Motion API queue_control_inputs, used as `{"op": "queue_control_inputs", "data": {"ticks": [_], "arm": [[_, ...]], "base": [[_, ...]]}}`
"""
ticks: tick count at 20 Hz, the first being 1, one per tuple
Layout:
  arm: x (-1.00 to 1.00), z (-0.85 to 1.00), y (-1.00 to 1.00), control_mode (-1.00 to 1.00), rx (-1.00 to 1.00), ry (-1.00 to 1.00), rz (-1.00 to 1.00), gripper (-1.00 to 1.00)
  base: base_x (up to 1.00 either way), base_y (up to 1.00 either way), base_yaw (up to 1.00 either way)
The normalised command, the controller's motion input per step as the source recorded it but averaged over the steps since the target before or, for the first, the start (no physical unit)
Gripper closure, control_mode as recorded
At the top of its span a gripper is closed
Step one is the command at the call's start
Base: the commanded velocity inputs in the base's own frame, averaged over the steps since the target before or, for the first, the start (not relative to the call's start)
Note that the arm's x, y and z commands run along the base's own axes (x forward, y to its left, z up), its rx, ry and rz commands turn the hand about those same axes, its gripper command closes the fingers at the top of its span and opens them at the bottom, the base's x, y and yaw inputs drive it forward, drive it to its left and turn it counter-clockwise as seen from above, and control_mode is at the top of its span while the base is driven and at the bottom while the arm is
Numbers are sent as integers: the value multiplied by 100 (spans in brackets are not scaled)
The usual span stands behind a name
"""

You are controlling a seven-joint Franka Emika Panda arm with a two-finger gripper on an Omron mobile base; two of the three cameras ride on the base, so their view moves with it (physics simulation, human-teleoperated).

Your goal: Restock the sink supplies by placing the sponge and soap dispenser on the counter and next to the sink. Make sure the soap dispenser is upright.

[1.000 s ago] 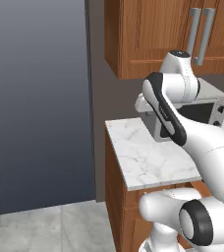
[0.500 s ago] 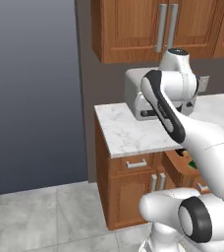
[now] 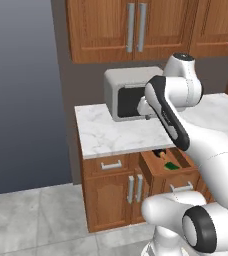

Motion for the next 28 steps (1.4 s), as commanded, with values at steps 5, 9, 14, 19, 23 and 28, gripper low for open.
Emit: {"op": "queue_control_inputs", "data": {"ticks": [5, 9, 14, 19, 23, 28], "arm": [[0, 0, 0, 100, 0, 0, 0, -100], [0, 0, 0, 100, 0, 0, 0, -100], [0, 0, 0, 100, 0, 0, 0, -100], [0, 0, 0, 100, 0, 0, 0, -100], [14, -9, 0, -100, 2, 0, 2, -100], [11, -59, -6, -100, 10, 0, 2, -100]], "base": [[2, -44, 0], [27, -50, 0], [33, -46, 0], [30, -14, 0], [16, 0, 0], [0, 0, 0]]}}
